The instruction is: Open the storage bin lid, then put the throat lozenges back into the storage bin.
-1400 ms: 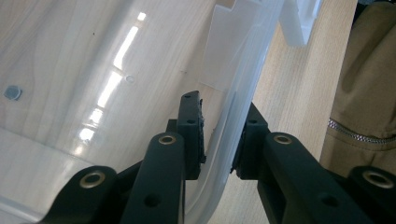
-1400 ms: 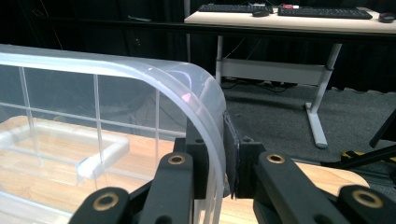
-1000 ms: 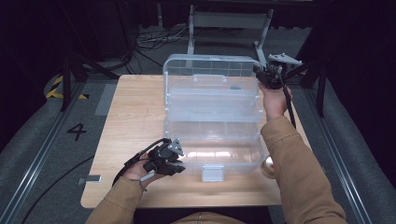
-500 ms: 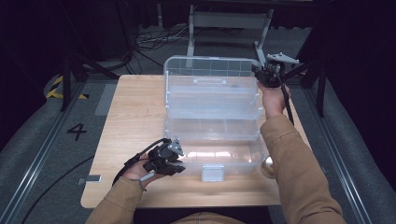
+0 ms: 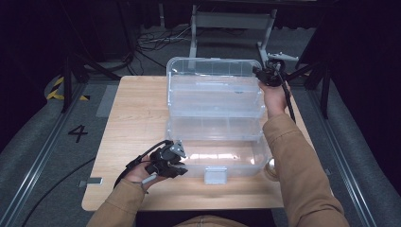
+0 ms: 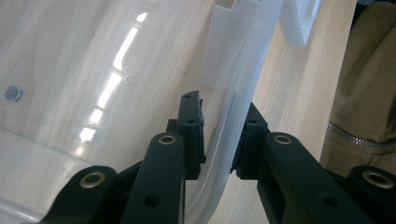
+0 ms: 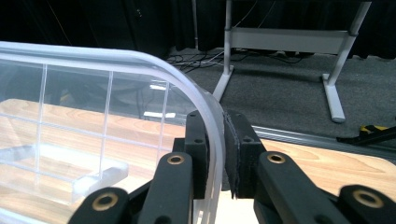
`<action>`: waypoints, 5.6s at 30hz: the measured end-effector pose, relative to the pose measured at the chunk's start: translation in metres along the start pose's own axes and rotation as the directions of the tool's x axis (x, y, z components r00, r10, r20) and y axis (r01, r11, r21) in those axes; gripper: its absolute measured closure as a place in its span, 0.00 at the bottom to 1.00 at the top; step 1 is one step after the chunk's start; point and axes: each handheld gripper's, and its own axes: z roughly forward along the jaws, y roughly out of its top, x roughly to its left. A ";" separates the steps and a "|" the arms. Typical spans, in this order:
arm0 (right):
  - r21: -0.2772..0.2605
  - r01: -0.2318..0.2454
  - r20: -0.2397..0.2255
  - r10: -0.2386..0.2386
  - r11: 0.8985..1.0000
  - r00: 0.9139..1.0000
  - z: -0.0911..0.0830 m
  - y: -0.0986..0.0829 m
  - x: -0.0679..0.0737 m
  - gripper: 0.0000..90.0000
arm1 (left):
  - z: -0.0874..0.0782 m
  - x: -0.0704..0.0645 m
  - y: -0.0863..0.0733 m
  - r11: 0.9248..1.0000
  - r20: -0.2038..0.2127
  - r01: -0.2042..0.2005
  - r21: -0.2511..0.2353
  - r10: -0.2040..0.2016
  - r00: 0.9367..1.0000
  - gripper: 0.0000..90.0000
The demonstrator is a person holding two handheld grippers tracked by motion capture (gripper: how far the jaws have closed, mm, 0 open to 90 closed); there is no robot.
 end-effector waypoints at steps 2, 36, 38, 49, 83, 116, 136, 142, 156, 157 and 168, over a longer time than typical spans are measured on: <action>0.002 -0.002 -0.001 0.002 1.000 1.000 0.002 -0.001 -0.001 0.90 | 0.000 0.000 0.000 1.000 0.000 -0.001 0.000 0.001 1.000 0.85; 0.090 0.001 -0.017 0.000 0.996 1.000 0.034 -0.015 -0.012 0.91 | 0.000 0.000 -0.001 1.000 0.003 -0.003 -0.009 0.003 1.000 0.85; 0.094 0.004 -0.017 -0.003 0.996 1.000 0.035 -0.016 -0.012 0.91 | 0.000 0.000 -0.001 1.000 0.004 -0.003 -0.009 0.003 1.000 0.85; 0.217 -0.132 -0.052 0.146 0.967 0.988 0.054 -0.034 -0.025 0.89 | 0.000 0.000 -0.001 1.000 0.005 -0.004 -0.014 0.004 1.000 0.85; 0.133 -0.080 -0.097 0.093 0.988 0.991 0.005 -0.010 -0.031 0.60 | -0.001 0.004 0.001 1.000 0.036 0.010 0.001 -0.010 0.999 0.85; 0.091 0.139 -0.264 -0.110 0.986 0.958 -0.151 -0.033 -0.018 0.47 | -0.056 0.028 -0.011 0.966 0.093 0.122 -0.229 -0.103 0.990 0.59; 0.108 0.180 -0.310 -0.139 0.978 0.940 -0.188 -0.068 -0.027 0.41 | -0.081 0.047 -0.023 0.932 0.029 0.227 -0.282 -0.228 0.973 0.59; 0.128 0.179 -0.315 -0.131 0.976 0.940 -0.193 -0.075 -0.035 0.38 | -0.084 0.052 -0.024 0.924 0.005 0.256 -0.285 -0.266 0.964 0.59; 0.218 0.194 -0.314 -0.119 0.956 0.942 -0.197 -0.090 -0.043 0.34 | -0.088 0.063 -0.029 0.908 0.004 0.299 -0.294 -0.312 0.950 0.59; 0.233 0.201 -0.312 -0.122 0.951 0.942 -0.196 -0.092 -0.043 0.33 | -0.088 0.064 -0.029 0.907 0.003 0.301 -0.294 -0.314 0.949 0.59; 0.336 0.262 -0.326 -0.149 0.905 0.934 -0.188 -0.104 -0.040 0.32 | -0.089 0.072 -0.032 0.899 0.009 0.323 -0.296 -0.336 0.942 0.59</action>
